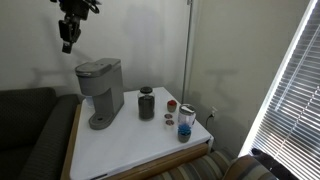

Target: Close the coffee maker

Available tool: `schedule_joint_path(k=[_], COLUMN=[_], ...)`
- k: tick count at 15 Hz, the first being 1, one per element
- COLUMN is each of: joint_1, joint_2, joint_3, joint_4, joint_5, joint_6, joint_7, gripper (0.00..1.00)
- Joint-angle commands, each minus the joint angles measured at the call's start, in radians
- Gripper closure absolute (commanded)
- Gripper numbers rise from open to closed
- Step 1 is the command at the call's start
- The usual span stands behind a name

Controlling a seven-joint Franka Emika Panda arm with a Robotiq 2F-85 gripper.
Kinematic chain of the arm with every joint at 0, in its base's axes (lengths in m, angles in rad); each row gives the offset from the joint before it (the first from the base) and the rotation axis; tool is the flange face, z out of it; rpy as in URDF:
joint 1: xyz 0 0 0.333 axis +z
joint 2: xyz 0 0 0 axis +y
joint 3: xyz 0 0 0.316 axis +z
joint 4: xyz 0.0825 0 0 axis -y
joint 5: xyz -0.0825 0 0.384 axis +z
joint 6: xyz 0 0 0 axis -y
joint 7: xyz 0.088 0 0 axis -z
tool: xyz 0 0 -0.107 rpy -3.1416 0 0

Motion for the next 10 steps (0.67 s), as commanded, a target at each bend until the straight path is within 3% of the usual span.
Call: schedule_joint_path(k=[1, 2, 4, 10], joint_1=[-0.012, -0.008, 0.000, 0.031], joint_2=[-0.054, -0.060, -0.065, -0.086], joint_3=[0.011, 0.011, 0.012, 0.028], joint_4=[-0.035, -0.030, -0.024, -0.031], joint_5=[-0.034, -0.054, -0.100, -0.262], joint_6=[-0.081, -0.110, -0.153, -0.225], joint_7=[-0.186, -0.235, -0.331, -0.609], gripper=[0.74, 0.73, 0.61, 0.19])
